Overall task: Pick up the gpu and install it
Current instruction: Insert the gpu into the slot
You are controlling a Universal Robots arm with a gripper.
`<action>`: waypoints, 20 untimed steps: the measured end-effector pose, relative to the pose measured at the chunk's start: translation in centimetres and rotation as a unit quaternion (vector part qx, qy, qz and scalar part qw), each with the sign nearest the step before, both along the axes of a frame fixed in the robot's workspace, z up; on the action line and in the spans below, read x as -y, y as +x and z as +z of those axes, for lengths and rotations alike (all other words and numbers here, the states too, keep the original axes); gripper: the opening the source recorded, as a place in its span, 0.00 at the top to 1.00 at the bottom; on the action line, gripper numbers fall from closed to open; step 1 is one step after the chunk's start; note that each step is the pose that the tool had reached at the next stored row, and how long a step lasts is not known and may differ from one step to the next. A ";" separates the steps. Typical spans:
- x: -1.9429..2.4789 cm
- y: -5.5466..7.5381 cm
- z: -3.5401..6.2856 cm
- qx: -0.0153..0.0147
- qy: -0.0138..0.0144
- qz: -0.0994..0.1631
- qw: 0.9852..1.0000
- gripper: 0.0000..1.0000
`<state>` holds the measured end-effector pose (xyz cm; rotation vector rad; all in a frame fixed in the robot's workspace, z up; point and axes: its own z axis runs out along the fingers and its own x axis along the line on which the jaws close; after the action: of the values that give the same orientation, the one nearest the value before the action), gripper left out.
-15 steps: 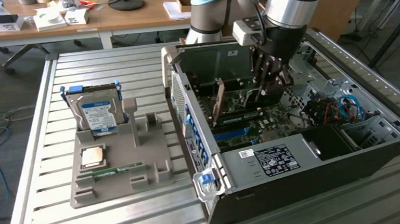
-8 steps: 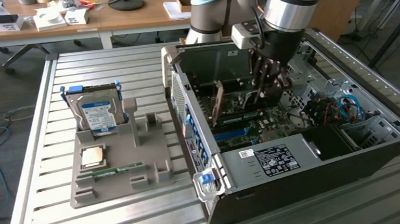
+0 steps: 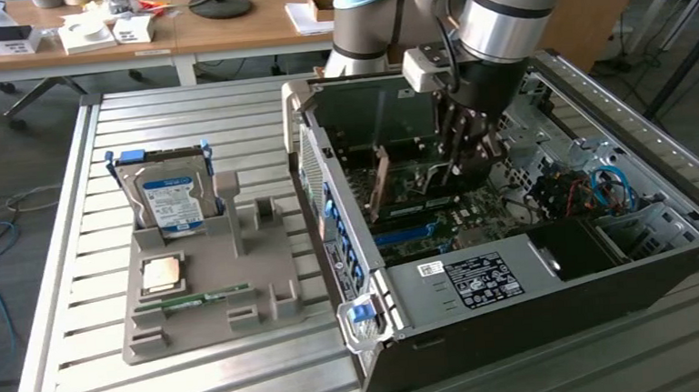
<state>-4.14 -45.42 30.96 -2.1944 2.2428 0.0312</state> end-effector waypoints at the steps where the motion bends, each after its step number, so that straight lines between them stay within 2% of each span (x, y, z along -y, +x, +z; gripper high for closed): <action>1: 0.00 0.0 -0.08 0.000 0.000 0.000 1.000 0.74; 20: 0.00 -0.3 -1.71 0.000 0.000 0.000 1.000 0.74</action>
<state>-4.39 -45.43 29.25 -2.1944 2.2428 0.0311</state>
